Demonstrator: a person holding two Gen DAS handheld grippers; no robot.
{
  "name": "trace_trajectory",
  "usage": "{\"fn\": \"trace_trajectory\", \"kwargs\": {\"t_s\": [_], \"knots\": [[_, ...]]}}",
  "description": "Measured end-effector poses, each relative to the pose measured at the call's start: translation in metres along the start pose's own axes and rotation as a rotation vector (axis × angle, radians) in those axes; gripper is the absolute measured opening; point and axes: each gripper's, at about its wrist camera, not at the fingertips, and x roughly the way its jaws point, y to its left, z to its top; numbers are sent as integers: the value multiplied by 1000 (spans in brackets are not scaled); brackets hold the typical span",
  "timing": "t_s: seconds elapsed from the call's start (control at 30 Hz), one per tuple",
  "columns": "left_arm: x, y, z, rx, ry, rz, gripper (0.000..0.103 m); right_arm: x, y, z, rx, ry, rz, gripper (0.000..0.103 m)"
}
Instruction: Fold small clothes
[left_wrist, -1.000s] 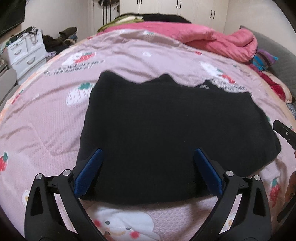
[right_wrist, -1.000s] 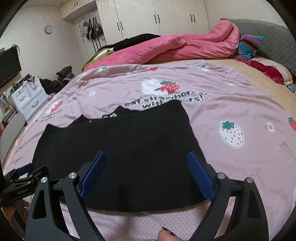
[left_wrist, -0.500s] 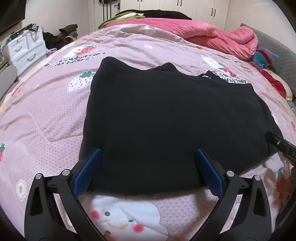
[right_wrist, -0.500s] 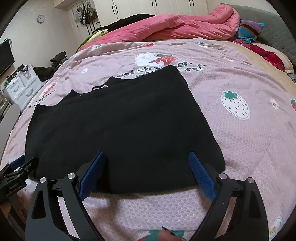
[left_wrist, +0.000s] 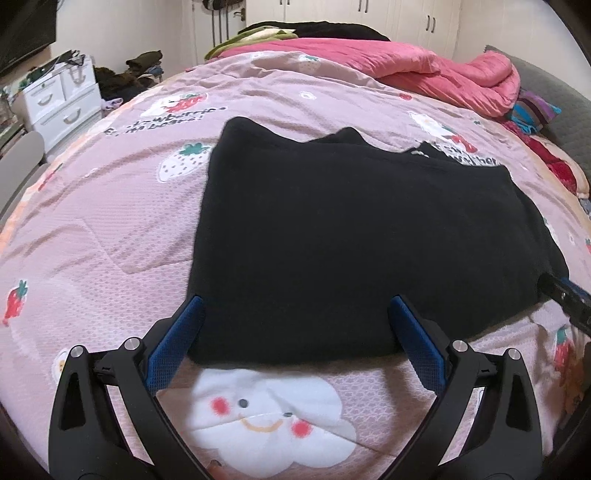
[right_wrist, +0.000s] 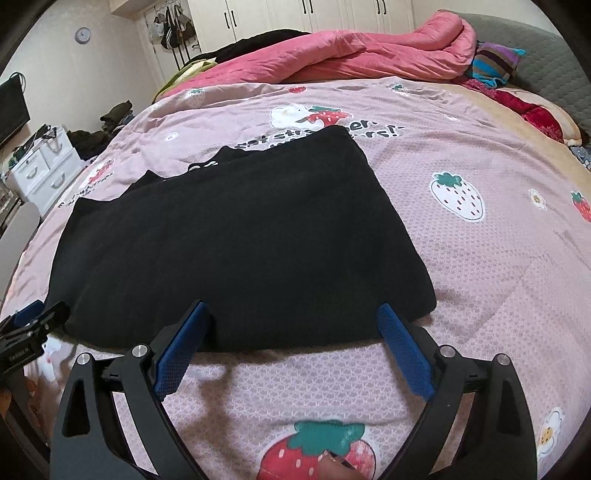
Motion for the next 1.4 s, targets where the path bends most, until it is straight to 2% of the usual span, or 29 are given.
{"fn": "trace_trajectory", "kwargs": {"t_s": [0.23,0.57,0.73,1.07,1.27,1.4], "knots": [[-2,25,4,-73,0,22,94,-14,16,1,-28,-47,45,96],[-14,50,9,-149,-32,56,94,-27,62,-1,-134,-104,93,97],[-12,57,11,-169,-27,71,94,-27,94,-8,-236,-121,105,98],[-5,83,20,-213,-19,85,94,-16,156,-30,-456,-117,68,98],[3,100,34,-229,-13,122,94,-8,197,-37,-584,-119,94,98],[8,100,45,-219,-22,107,94,2,223,-39,-678,-111,114,98]]}}
